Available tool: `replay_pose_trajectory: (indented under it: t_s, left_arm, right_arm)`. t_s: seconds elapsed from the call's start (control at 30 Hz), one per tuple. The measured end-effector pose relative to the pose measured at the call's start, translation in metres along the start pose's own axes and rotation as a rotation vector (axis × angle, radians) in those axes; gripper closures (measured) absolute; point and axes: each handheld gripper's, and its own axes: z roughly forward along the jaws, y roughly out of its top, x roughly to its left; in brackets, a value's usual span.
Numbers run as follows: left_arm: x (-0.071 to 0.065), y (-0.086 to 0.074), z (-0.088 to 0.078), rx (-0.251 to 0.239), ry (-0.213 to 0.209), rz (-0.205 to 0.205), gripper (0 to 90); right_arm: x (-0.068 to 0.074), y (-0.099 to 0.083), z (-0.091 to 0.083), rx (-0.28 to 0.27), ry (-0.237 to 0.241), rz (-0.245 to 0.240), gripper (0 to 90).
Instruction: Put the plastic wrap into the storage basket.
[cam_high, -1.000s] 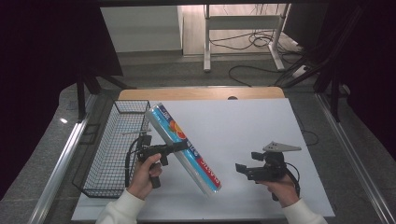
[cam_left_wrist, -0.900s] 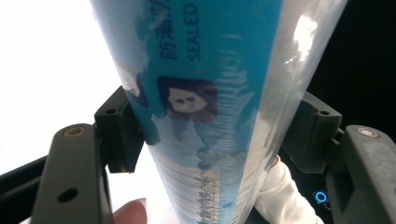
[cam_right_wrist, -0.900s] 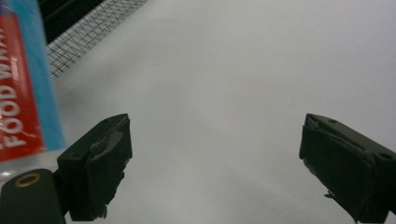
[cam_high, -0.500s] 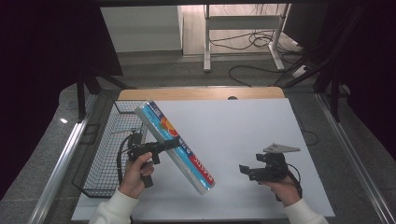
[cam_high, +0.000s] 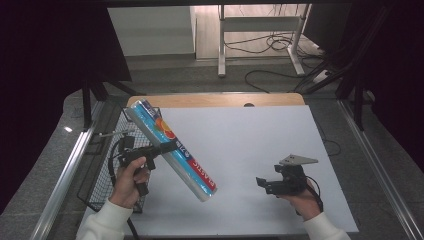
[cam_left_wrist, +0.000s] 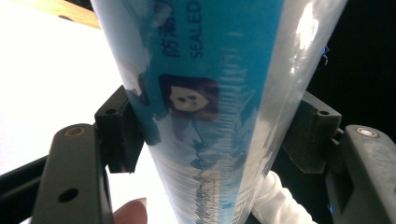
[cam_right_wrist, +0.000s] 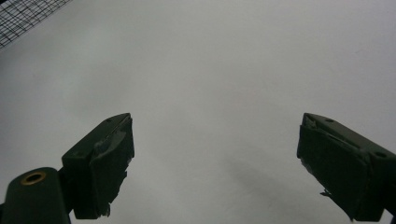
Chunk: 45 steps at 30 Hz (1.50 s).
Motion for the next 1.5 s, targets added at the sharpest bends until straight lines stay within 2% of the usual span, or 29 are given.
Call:
replay_pose_trajectory:
  t_s: [0.17,0.43,0.77,0.87,1.07,1.33,1.5]
  left_arm:
    - [-0.003,0.008,-0.014,-0.004,0.021,0.007,31.5]
    - [-0.004,0.020,-0.042,-0.026,0.082,0.016,31.6]
    - [-0.003,0.037,-0.085,-0.034,0.189,0.038,31.6]
    - [-0.003,0.042,-0.095,-0.035,0.210,0.045,31.6]
    - [-0.002,0.047,-0.110,-0.039,0.257,0.046,31.6]
    - [0.002,0.048,-0.126,-0.037,0.283,0.039,31.7]
    - [0.003,0.053,-0.138,-0.039,0.315,0.043,31.7]
  right_arm:
    - [-0.001,0.000,0.000,0.001,0.005,0.000,11.3]
    - [-0.002,0.000,0.000,0.003,-0.003,0.004,11.3]
    - [-0.002,-0.001,0.001,0.012,-0.008,0.003,11.7]
    - [-0.002,-0.001,0.001,0.014,-0.009,0.002,11.7]
    - [-0.002,-0.001,0.001,0.015,-0.014,0.003,11.7]
    - [-0.002,-0.002,0.003,0.023,-0.022,-0.003,11.7]
    - [-0.001,-0.002,0.003,0.026,-0.024,-0.003,11.7]
